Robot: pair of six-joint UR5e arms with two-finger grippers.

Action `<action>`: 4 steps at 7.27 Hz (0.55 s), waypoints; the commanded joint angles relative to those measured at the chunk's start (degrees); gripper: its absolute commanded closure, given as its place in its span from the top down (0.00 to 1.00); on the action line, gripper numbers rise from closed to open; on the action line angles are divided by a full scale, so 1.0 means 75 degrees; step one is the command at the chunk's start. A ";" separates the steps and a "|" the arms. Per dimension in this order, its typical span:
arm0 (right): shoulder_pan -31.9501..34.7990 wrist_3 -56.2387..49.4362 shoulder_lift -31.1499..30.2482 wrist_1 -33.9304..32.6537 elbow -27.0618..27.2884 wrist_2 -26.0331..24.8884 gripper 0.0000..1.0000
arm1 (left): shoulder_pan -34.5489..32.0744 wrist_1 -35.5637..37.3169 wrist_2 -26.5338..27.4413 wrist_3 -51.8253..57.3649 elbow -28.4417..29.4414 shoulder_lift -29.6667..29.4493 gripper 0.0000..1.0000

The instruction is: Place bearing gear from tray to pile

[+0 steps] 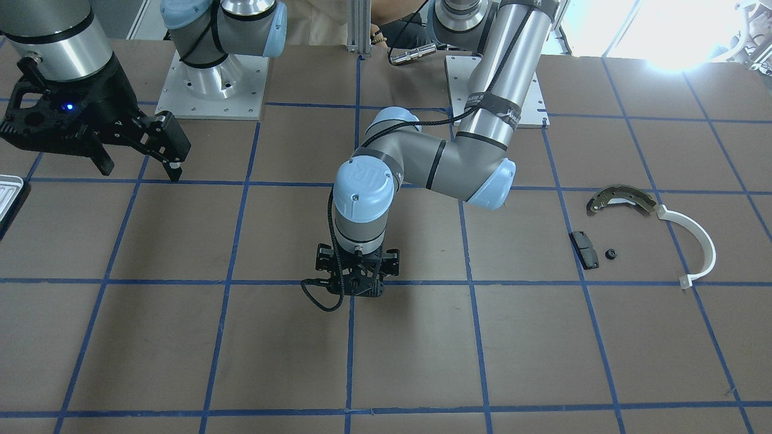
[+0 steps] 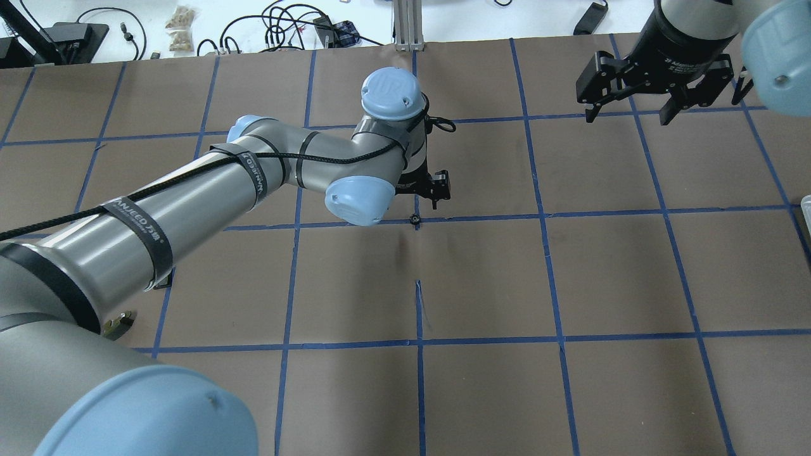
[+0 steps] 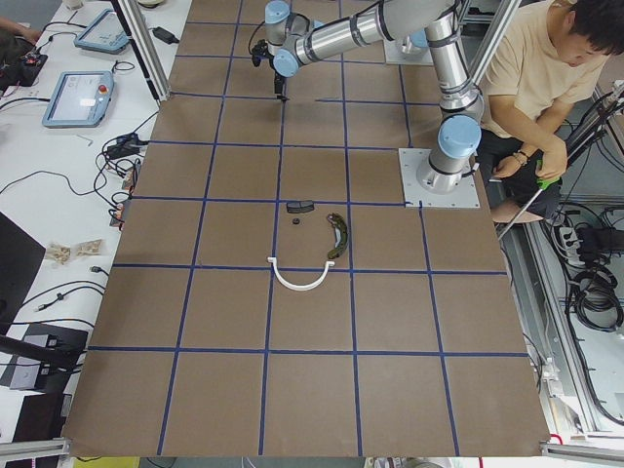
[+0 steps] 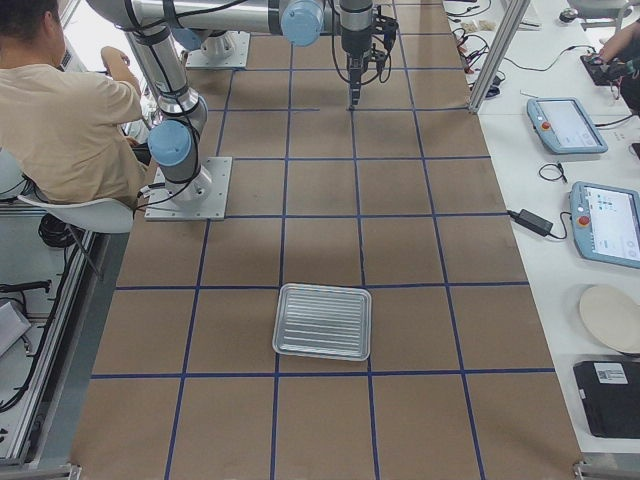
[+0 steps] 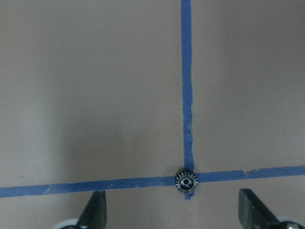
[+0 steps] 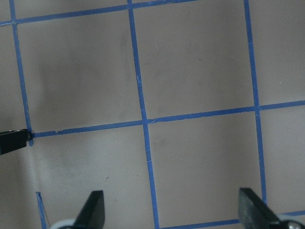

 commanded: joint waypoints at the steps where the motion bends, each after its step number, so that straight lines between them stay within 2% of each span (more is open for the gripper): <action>1: 0.0053 -0.0179 0.0181 -0.0029 -0.0102 0.0067 1.00 | -0.0092 0.0064 0.0019 -0.0056 0.0017 -0.0255 0.94; 2: 0.0170 -0.0214 0.0241 -0.0238 -0.0079 0.0090 1.00 | -0.0092 0.0111 0.0030 -0.0056 -0.0041 -0.0302 0.85; 3: 0.0229 -0.0261 0.0299 -0.0322 -0.0090 0.0276 1.00 | -0.0092 0.0123 0.0019 -0.0254 0.0040 -0.0361 0.68; 4: 0.0252 -0.0273 0.0311 -0.0322 -0.0091 0.0347 1.00 | -0.0092 0.0158 0.0042 -0.0186 -0.0087 -0.0361 0.62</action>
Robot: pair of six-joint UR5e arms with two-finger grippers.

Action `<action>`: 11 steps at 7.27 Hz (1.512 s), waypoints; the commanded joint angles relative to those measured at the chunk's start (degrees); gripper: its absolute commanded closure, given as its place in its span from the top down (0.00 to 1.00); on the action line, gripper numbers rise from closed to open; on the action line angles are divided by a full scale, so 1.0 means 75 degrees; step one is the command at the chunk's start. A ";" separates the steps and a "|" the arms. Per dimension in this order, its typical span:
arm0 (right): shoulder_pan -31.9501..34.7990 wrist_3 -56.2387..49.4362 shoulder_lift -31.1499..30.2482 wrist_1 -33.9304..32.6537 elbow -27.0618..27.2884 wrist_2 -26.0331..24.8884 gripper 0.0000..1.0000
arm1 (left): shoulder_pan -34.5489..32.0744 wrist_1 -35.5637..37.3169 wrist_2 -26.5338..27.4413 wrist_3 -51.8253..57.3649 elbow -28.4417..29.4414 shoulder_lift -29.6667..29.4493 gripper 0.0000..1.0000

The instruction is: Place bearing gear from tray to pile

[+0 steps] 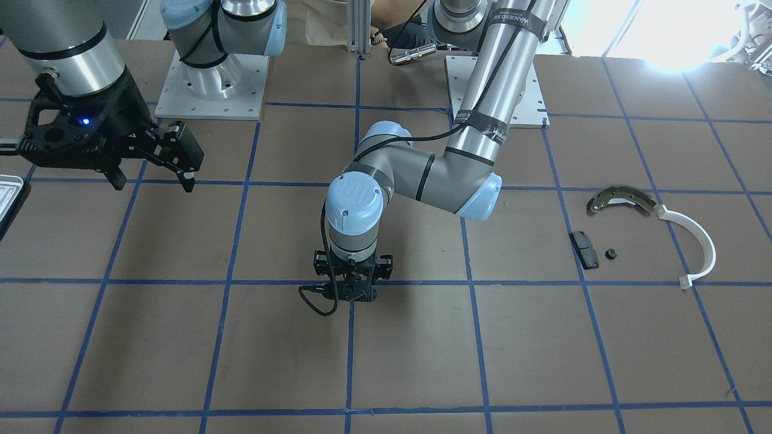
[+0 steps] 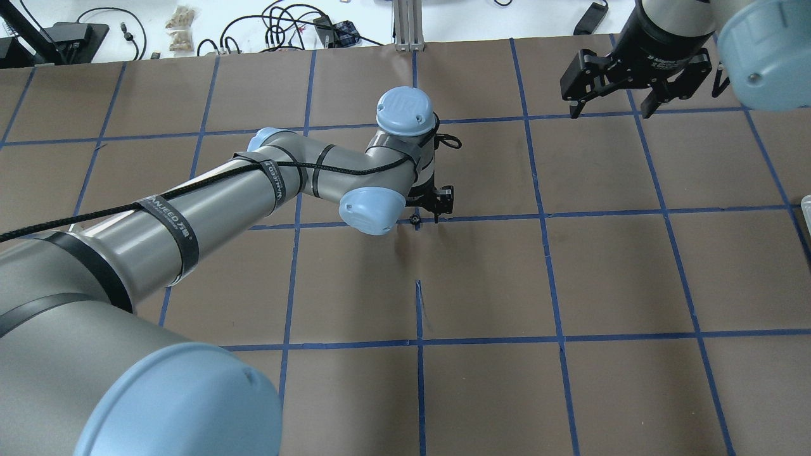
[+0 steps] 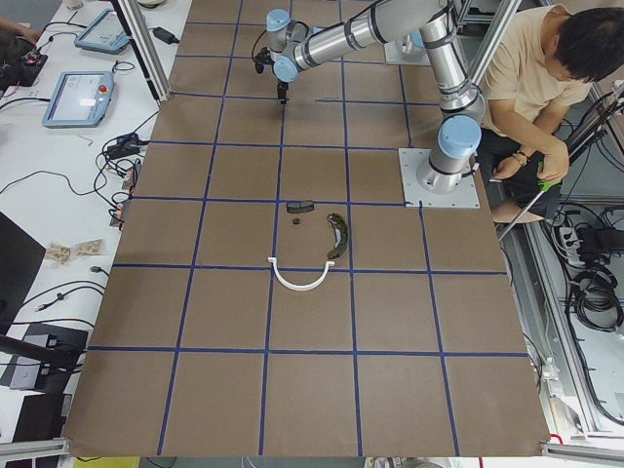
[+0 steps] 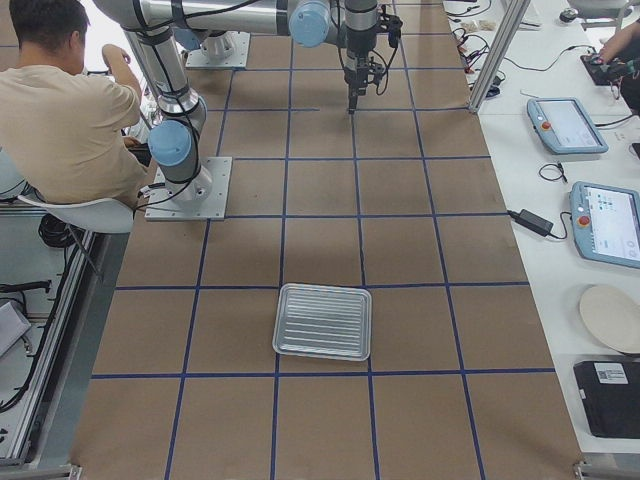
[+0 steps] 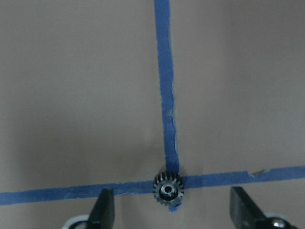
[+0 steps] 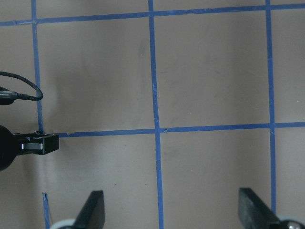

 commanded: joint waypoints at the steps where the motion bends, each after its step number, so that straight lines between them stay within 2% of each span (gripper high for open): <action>1: 0.0055 -0.0011 0.0031 -0.0056 -0.0005 0.0124 1.00 | 0.0008 0.0063 0.0003 0.0086 -0.0064 -0.0031 0.57; 3: 0.0055 0.0036 0.0019 -0.0056 -0.0005 0.0124 1.00 | -0.0003 0.0074 0.0015 0.0099 0.0030 -0.0031 0.21; 4: 0.0055 0.0036 0.0008 -0.0056 -0.0005 0.0112 1.00 | 0.0020 0.0063 0.0003 0.0111 0.0042 0.0143 0.11; 7: 0.0055 0.0001 0.0008 -0.0068 -0.0005 0.0112 1.00 | 0.0067 0.0063 0.0050 0.0460 0.0054 0.0261 0.05; 8: 0.0044 0.0047 0.0008 -0.0068 -0.0005 0.0112 1.00 | 0.0357 -0.0076 0.0201 0.0949 -0.0051 0.0598 0.05; 10: 0.0044 0.0083 0.0008 -0.0068 -0.0017 0.0136 1.00 | 0.1548 -0.0825 0.0226 0.2981 -0.0389 0.1476 0.05; 11: 0.0044 0.0094 -0.0004 -0.0068 -0.0017 0.0101 1.00 | 0.2333 -0.0828 0.0226 0.3887 -0.0786 0.1852 0.05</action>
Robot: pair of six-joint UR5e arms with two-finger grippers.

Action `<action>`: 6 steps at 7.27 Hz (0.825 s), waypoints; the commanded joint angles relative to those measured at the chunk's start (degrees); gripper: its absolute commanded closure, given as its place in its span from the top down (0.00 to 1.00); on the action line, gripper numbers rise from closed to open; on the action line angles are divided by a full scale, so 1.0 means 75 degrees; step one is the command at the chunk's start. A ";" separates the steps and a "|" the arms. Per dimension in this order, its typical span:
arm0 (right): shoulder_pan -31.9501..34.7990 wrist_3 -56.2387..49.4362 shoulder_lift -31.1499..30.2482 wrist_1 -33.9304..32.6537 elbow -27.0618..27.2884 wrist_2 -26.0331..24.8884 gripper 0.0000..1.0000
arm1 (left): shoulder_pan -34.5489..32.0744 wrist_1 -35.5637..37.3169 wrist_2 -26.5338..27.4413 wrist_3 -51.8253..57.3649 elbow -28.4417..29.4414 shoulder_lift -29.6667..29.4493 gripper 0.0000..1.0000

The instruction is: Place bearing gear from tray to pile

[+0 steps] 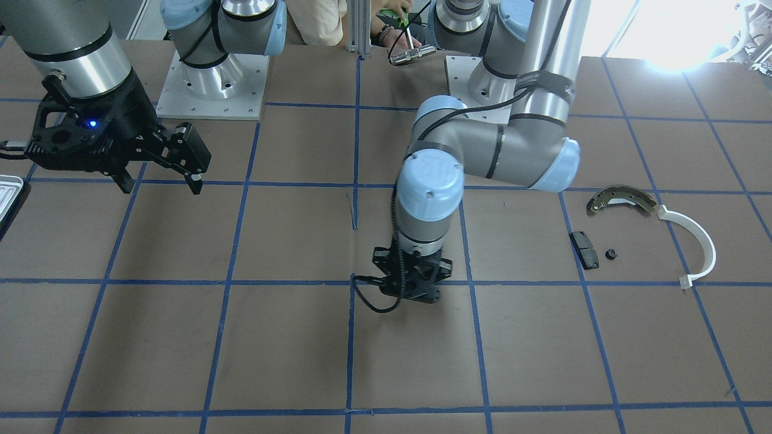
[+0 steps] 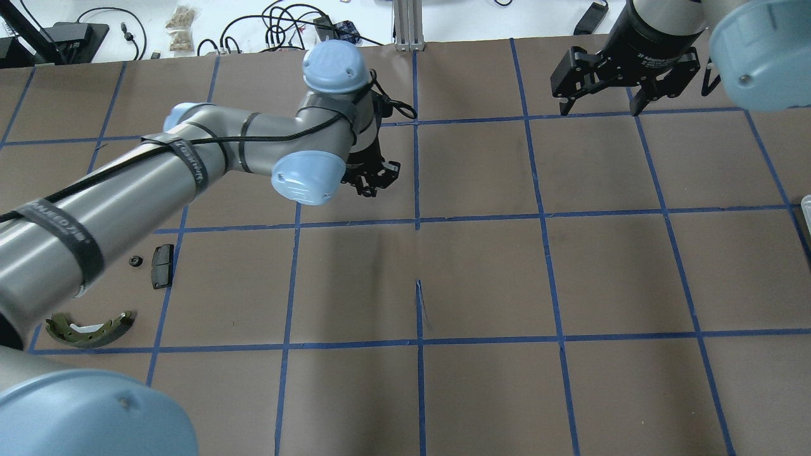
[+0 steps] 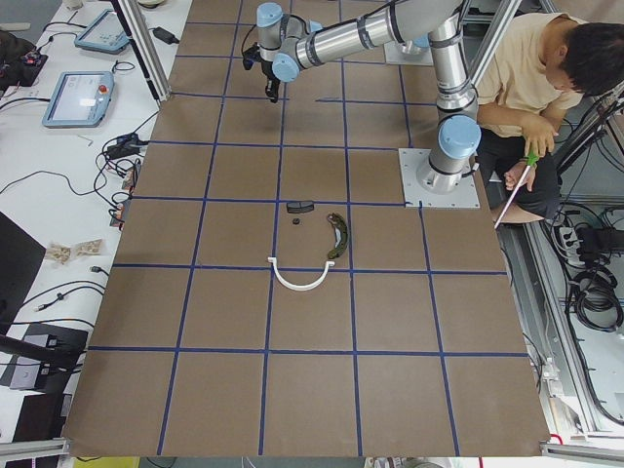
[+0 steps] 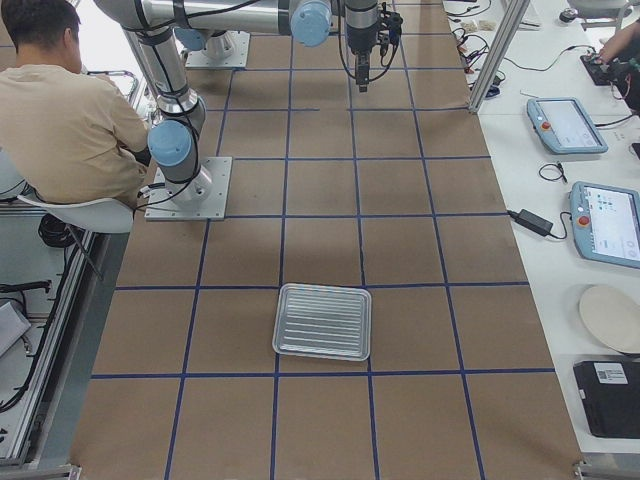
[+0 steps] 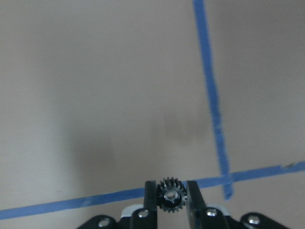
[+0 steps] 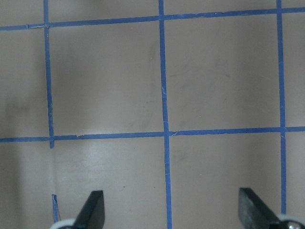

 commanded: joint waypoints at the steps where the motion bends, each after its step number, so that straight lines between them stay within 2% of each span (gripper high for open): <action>1: 0.0000 0.0018 -0.0019 0.0000 -0.0014 -0.0036 1.00 | 0.1769 -0.0117 0.0003 0.2675 -0.0831 0.0776 0.05; 3: 0.0000 0.0018 -0.0019 0.0000 -0.0002 -0.0024 1.00 | 0.3528 -0.0152 0.0096 0.3971 -0.1302 0.0966 0.05; 4: 0.0000 0.0029 -0.0019 0.0012 0.0009 -0.0036 1.00 | 0.4406 0.0022 0.0410 0.5139 -0.1466 0.0943 0.05; 5: 0.0000 0.0018 -0.0019 0.0023 0.0009 -0.0036 1.00 | 0.5343 0.0279 0.0401 0.5800 -0.1607 0.0758 0.05; 6: 0.0000 0.0018 -0.0019 0.0012 0.0009 -0.0036 1.00 | 0.5770 0.0897 0.0378 0.6155 -0.1666 0.0535 0.05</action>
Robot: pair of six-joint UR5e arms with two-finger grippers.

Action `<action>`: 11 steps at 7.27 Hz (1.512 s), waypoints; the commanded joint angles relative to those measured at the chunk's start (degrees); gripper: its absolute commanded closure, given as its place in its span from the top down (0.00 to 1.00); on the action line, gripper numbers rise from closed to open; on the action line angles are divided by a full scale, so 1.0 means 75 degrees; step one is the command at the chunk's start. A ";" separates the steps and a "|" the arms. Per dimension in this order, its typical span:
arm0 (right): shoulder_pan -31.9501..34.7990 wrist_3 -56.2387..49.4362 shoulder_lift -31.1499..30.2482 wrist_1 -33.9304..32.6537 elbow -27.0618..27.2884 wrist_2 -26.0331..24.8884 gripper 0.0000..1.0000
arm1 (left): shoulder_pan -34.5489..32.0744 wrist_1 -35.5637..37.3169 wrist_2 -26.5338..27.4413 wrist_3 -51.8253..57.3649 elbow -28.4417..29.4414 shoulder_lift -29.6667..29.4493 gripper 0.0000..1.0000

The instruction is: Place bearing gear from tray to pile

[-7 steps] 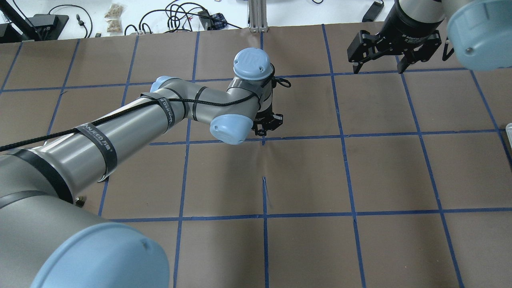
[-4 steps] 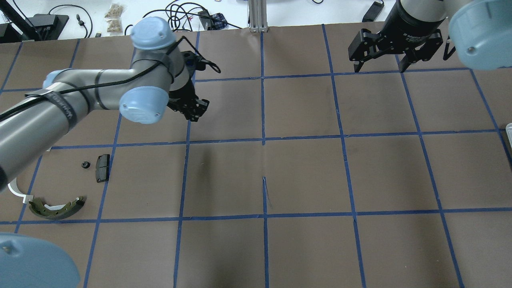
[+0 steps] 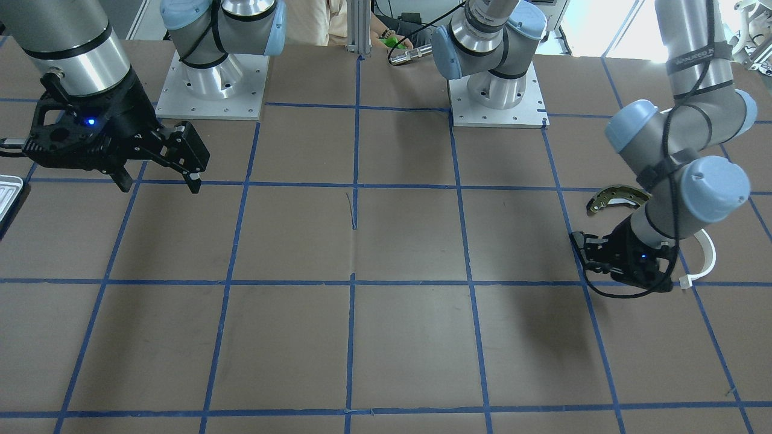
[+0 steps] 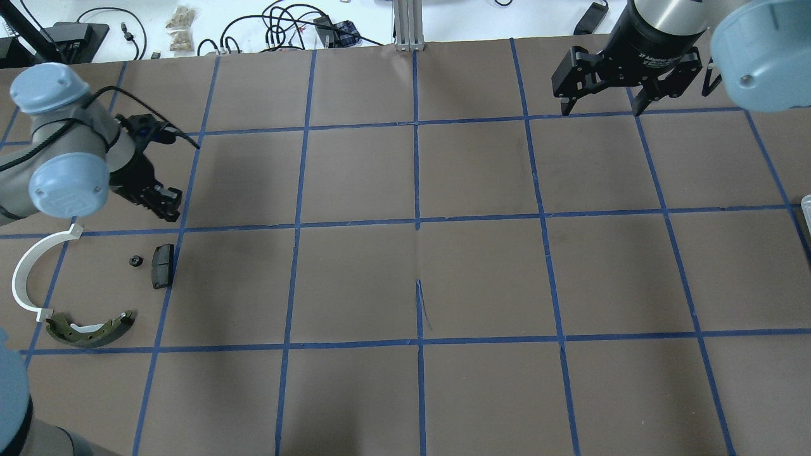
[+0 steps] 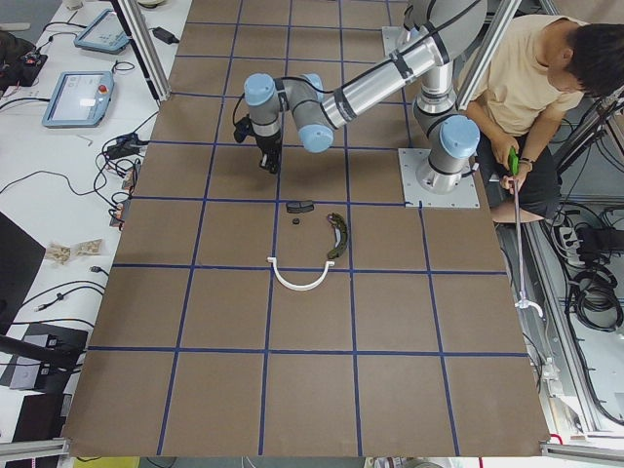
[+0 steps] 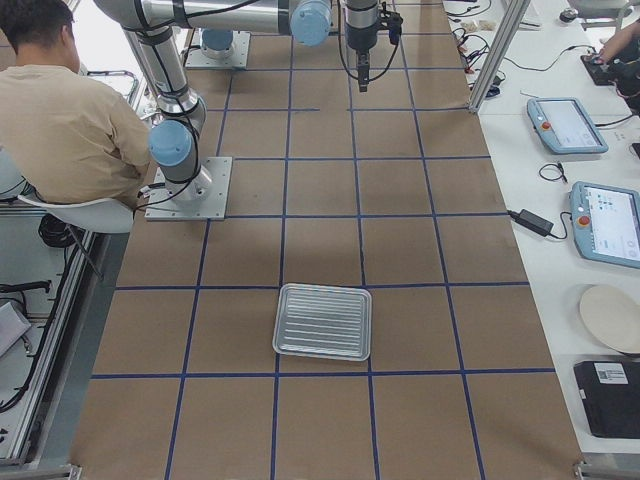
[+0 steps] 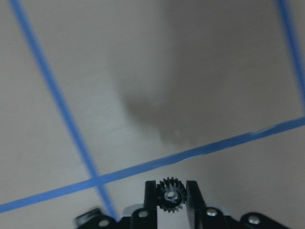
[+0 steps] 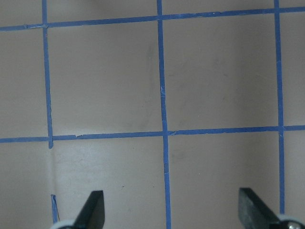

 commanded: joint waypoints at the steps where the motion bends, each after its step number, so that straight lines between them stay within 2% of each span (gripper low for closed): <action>1: 0.0001 -0.0003 -0.0001 -0.0004 0.0002 -0.0001 1.00 | 0.0852 0.0876 0.0080 0.0856 -0.0159 -0.0404 0.06; 2: 0.0001 0.0009 -0.0001 -0.0004 0.0002 0.0010 1.00 | 0.0888 0.0902 0.0080 0.0997 -0.0148 -0.0521 0.06; 3: 0.0001 -0.0003 -0.0001 -0.0004 0.0002 0.0010 1.00 | 0.0946 0.0926 0.0069 0.1172 -0.0148 -0.0604 0.14; 4: 0.0001 0.0009 -0.0001 0.0008 0.0002 -0.0001 1.00 | 0.1051 0.0984 0.0069 0.1557 -0.0136 -0.0697 0.26; 5: 0.0001 -0.0003 -0.0001 -0.0003 0.0002 -0.0001 1.00 | 0.1064 0.1170 0.0045 0.1619 -0.0148 -0.0745 0.56; 7: 0.0001 0.0009 -0.0001 -0.0004 0.0014 0.0010 1.00 | 0.1052 0.1079 0.0068 0.1561 -0.0021 -0.0560 0.74; 8: 0.0001 -0.0003 -0.0001 -0.0004 0.0014 0.0010 1.00 | 0.0797 0.0788 0.0034 0.1480 0.0329 -0.0395 0.78; 9: 0.0001 0.0009 -0.0001 -0.0004 0.0014 0.0010 1.00 | 0.0017 0.0031 0.0034 0.0852 0.0889 -0.0150 0.78; 10: 0.0001 0.0009 -0.0001 -0.0004 0.0003 0.0010 1.00 | -0.0884 -0.1241 0.0010 -0.0140 0.1452 0.0142 0.78; 11: 0.0001 -0.0003 -0.0001 -0.0004 0.0014 0.0010 1.00 | -0.1543 -0.2100 -0.0199 -0.1299 0.1724 0.0412 0.78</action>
